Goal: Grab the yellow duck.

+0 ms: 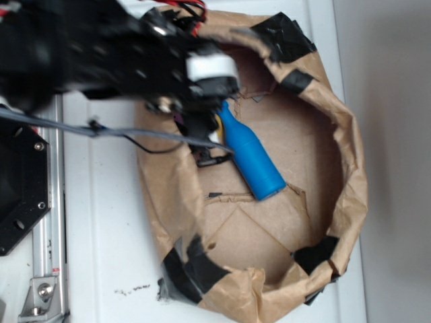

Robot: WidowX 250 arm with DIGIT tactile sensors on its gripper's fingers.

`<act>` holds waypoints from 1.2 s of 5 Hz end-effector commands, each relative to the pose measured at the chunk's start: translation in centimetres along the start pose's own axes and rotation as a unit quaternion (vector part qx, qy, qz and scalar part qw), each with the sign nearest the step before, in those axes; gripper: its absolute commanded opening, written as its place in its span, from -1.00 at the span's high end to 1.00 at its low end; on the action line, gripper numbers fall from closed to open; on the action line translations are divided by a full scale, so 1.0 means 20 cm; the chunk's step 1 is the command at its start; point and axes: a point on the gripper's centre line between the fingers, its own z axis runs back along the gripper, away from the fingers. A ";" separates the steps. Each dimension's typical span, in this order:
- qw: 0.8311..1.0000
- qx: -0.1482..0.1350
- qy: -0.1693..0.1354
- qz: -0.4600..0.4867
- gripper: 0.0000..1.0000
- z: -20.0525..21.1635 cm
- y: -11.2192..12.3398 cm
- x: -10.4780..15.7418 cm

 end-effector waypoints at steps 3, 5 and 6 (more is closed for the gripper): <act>0.994 -0.050 0.003 -0.094 -0.67 0.02 -0.35 -0.08; 0.996 -0.055 -0.006 -0.071 1.00 0.04 -0.28 -0.08; 0.996 -0.049 -0.010 -0.069 1.00 0.06 -0.27 -0.09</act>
